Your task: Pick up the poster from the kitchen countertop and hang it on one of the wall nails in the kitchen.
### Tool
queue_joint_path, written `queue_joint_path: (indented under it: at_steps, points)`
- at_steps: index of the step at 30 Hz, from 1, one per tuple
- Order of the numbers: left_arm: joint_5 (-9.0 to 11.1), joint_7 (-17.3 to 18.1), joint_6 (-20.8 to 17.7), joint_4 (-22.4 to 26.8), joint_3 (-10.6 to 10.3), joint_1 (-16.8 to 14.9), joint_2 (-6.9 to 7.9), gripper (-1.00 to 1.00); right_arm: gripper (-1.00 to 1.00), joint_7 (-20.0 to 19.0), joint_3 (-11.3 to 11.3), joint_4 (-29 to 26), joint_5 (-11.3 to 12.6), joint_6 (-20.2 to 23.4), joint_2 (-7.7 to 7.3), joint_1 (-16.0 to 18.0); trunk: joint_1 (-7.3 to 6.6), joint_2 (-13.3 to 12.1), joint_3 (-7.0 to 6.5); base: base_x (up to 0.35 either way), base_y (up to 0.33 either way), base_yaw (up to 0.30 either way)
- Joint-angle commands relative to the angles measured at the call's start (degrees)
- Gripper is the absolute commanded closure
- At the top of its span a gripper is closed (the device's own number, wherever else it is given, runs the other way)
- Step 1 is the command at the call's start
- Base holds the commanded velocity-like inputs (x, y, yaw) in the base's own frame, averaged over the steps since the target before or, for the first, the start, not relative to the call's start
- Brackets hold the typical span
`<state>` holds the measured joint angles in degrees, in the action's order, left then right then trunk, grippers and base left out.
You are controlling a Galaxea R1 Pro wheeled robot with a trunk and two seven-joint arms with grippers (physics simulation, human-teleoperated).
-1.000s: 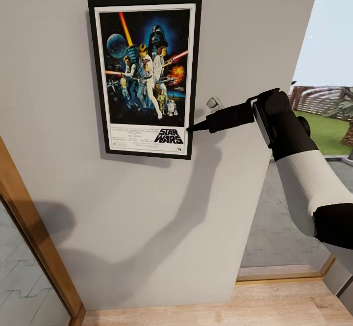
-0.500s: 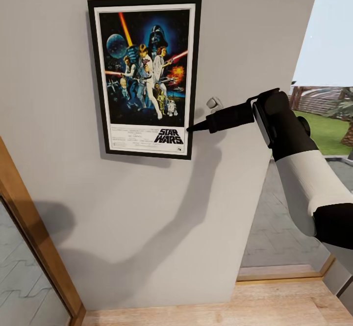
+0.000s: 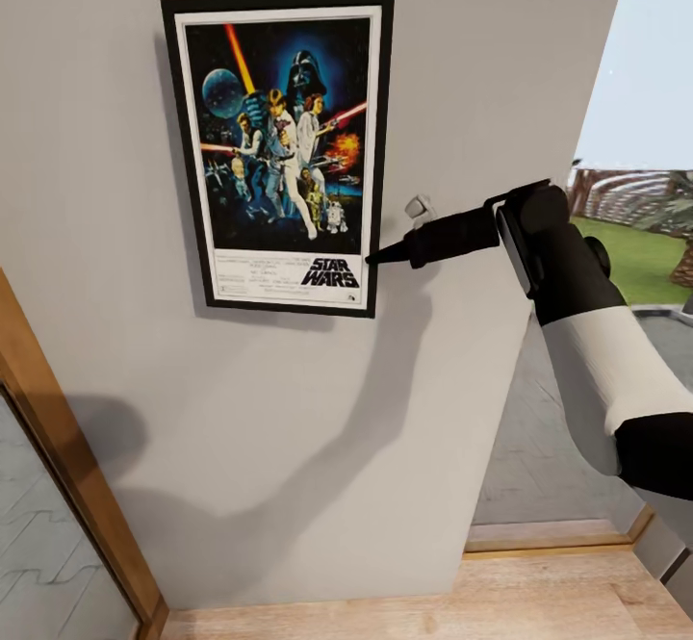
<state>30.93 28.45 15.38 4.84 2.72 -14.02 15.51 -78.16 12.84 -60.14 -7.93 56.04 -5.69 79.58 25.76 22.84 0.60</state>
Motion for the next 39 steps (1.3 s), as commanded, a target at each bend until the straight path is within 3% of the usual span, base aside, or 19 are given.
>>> queue_joint_path:
  at_steps: [1,11,39]
  points:
    - [-0.08,0.29,0.13,-0.09,0.27,-0.05,0.0,-1.0,1.0,-0.59,-0.01,-0.06,-0.58,0.43,-0.02,-0.04,0.03,0.07,0.06,0.0,0.0,0.0]
    - [-0.08,0.29,0.11,-0.09,0.27,-0.05,0.0,-1.0,1.0,-0.51,0.0,-1.21,-0.68,0.3,-0.07,-3.07,0.03,0.07,0.06,0.0,0.0,0.0]
    - [-0.08,0.29,0.12,-0.09,0.27,-0.05,0.0,-1.0,1.0,-0.5,0.01,-3.74,-0.69,0.27,-0.11,-4.86,0.03,0.07,0.06,0.0,0.0,0.0]
